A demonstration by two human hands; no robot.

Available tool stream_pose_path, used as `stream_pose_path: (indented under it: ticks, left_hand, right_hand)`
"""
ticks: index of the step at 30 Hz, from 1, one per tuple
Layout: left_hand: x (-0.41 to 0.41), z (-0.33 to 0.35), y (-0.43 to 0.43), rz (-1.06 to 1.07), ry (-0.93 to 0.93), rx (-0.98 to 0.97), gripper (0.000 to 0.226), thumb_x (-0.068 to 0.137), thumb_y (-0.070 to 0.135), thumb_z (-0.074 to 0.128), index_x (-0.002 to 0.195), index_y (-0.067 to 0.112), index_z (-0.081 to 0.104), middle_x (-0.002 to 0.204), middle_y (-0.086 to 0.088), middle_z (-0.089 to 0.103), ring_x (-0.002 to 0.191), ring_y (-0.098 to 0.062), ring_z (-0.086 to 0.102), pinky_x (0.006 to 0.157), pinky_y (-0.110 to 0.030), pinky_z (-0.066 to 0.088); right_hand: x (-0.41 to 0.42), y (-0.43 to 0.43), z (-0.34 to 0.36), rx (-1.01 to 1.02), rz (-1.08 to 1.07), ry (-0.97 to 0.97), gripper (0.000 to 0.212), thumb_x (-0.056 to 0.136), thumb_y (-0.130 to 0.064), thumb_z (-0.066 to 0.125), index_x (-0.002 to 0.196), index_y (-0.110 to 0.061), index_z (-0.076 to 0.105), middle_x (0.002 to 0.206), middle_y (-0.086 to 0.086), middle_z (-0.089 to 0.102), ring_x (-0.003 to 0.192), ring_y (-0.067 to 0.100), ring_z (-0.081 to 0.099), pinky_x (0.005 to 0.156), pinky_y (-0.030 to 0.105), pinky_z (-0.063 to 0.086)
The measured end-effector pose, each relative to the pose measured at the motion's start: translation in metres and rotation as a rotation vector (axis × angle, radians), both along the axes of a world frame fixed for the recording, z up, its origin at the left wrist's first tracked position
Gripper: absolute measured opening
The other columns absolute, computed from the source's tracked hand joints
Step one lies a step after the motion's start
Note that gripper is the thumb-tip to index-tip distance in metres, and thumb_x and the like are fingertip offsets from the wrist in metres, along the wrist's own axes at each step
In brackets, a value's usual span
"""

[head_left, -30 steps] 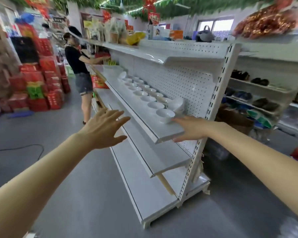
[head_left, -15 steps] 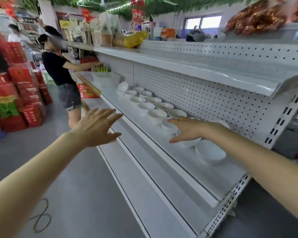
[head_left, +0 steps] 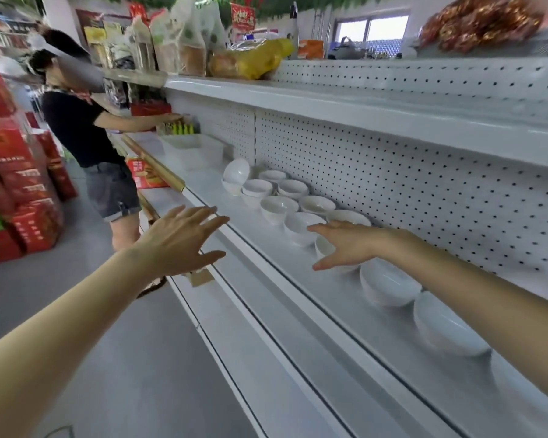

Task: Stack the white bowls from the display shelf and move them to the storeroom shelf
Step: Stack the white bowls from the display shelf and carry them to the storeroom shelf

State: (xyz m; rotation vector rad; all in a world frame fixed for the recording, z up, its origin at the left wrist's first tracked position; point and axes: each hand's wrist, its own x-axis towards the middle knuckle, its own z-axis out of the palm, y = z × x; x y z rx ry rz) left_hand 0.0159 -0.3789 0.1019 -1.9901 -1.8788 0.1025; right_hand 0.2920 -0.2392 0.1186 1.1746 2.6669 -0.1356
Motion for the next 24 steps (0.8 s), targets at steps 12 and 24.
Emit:
stream_pose_path:
  ticks: [12,24]
  left_hand:
    - [-0.177,0.009,0.192,-0.065,0.023,-0.056,0.082,0.087,0.074,0.024,0.153,0.024,0.025,0.158,-0.009,0.03,0.141,-0.029,0.036,0.117,-0.046,0.023]
    - [-0.283,-0.058,0.411,-0.424,-0.141,-0.097,0.084,0.087,0.072,0.024,0.153,0.022,0.02,0.155,-0.012,0.034,0.135,-0.031,0.043,0.113,-0.044,0.031]
  right_hand:
    - [-0.16,0.179,-0.024,-0.114,-0.06,0.135,0.094,0.08,-0.06,0.062,0.152,-0.028,0.011,0.157,0.002,0.018,0.143,0.024,0.023,0.114,0.041,0.028]
    - [-0.27,0.303,-0.062,-0.078,-0.262,0.305,0.096,0.065,-0.064,0.07,0.144,-0.031,0.027,0.143,-0.003,0.04,0.131,0.02,0.038,0.108,0.038,0.036]
